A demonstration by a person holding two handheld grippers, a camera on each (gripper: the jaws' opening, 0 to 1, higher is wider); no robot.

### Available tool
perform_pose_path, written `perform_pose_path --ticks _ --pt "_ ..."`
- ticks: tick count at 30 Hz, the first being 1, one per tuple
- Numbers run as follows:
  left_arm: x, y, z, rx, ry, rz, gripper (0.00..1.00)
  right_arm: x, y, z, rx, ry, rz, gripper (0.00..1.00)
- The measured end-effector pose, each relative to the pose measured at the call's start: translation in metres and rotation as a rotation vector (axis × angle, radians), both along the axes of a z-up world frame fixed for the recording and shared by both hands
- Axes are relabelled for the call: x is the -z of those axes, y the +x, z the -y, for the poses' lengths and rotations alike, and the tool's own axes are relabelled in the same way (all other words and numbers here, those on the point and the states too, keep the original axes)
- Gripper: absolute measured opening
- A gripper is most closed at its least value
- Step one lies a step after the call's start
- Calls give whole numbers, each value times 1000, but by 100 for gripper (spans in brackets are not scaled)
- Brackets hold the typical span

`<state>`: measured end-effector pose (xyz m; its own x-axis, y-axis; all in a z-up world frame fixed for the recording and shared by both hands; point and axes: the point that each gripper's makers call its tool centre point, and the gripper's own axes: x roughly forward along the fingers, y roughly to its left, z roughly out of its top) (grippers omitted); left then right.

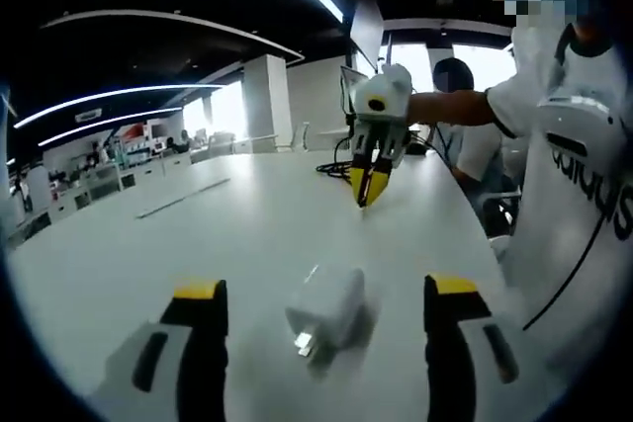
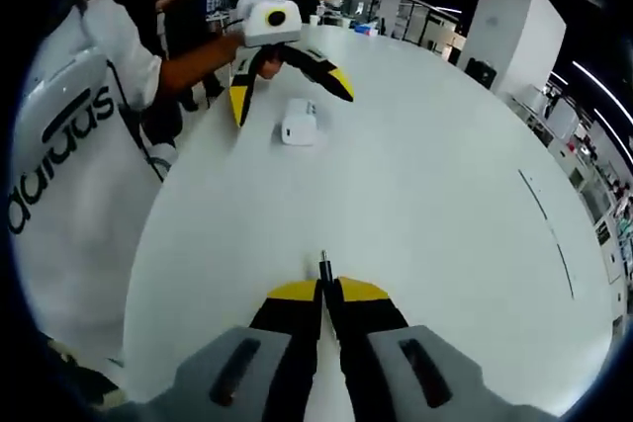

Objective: Plug the desk Type‑C cable into the charger adapter.

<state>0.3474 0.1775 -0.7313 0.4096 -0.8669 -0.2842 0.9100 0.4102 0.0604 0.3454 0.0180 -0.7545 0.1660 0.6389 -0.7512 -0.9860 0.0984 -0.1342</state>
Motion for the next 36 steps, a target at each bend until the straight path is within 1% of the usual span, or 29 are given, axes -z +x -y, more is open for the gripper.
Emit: perform_pose_path --ticks 3,5,7,12,16,19,23,28,30,36 --pt "2 1 1 14 8 -5 78 0 -4 -3 -3 6 -4 4" --pt "2 -3 3 56 10 -3 72 1 -6 -4 -5 8 -9 4" --pt "4 -5 5 82 22 -12 68 1 -8 -5 -6 13 -8 4" --pt "9 -6 6 142 44 -21 65 1 -13 -10 -5 31 -17 4" --pt "12 -9 7 185 51 -30 58 2 -16 -12 -5 35 -21 4" --pt "12 -9 8 199 48 -34 57 1 -18 -14 -1 48 -30 4" --pt "15 -10 9 226 58 -40 51 2 -19 -18 7 52 -32 4" --pt "15 -8 8 241 56 -43 46 3 -22 -23 7 52 -39 4" --pt "14 -7 7 245 50 -46 46 3 -24 -25 7 54 -45 4" --pt "12 -4 7 270 36 -39 37 2 -26 -30 5 55 -46 4"
